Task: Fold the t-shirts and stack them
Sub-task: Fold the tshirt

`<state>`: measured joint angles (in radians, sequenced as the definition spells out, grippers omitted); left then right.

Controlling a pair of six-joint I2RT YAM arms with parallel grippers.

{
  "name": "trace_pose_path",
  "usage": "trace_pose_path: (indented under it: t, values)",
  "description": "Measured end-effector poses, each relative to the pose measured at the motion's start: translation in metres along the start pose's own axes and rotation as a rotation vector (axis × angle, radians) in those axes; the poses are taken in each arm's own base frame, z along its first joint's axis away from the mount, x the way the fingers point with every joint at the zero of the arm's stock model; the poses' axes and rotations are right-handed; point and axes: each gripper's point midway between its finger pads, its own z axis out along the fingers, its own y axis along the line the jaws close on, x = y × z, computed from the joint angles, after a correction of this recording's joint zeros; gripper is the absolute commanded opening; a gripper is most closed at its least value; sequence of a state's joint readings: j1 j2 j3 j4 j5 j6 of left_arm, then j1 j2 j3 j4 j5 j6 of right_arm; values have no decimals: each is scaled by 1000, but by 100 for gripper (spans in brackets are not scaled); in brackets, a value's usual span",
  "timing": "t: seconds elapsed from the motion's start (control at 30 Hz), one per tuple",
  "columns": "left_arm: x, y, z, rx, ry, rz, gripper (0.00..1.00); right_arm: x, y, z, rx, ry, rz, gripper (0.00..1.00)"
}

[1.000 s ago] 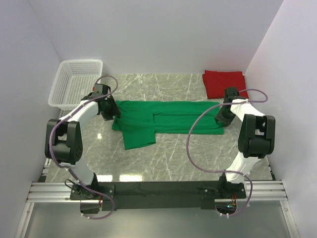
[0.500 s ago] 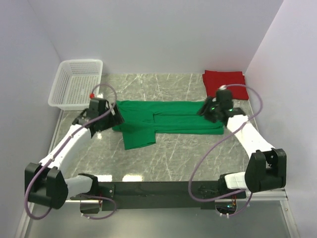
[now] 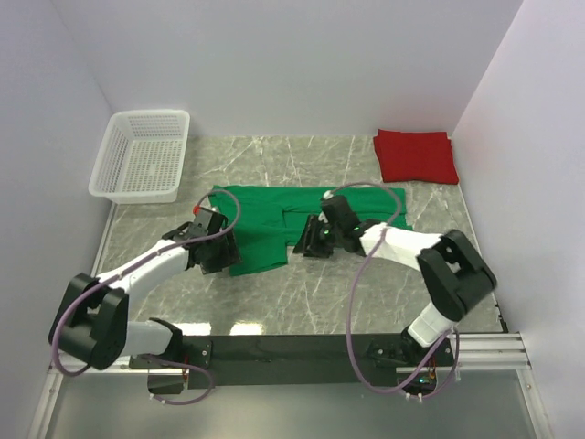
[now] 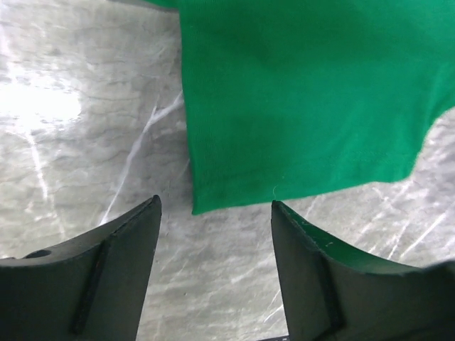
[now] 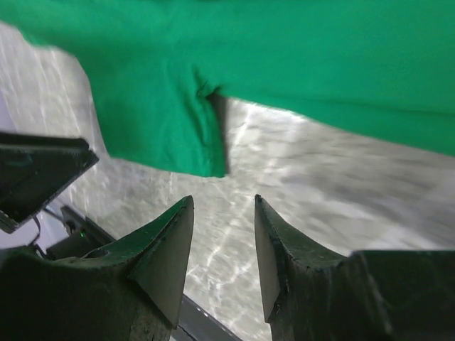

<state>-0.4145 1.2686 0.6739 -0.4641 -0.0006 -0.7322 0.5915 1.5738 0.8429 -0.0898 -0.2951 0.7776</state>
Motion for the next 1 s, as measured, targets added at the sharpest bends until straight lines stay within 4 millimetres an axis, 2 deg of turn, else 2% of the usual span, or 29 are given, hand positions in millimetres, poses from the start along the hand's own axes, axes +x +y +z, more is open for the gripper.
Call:
trace_pose_path:
  t: [0.23,0.37,0.5,0.77,0.9,1.0]
  values:
    - [13,0,18,-23,48,7,62,47,14,42,-7,122,-16,47]
    - [15,-6,20,-9,46,17,61,54,27,51,-26,134,-27,47]
    - [14,-12,23,8,37,18,55,55,30,55,-23,130,-22,47]
    - [15,-16,28,14,38,16,26,48,27,58,15,100,0,42]
    - [17,-15,29,11,44,15,3,44,24,57,50,84,2,46]
    - [17,-16,29,14,44,17,1,42,19,52,81,66,0,51]
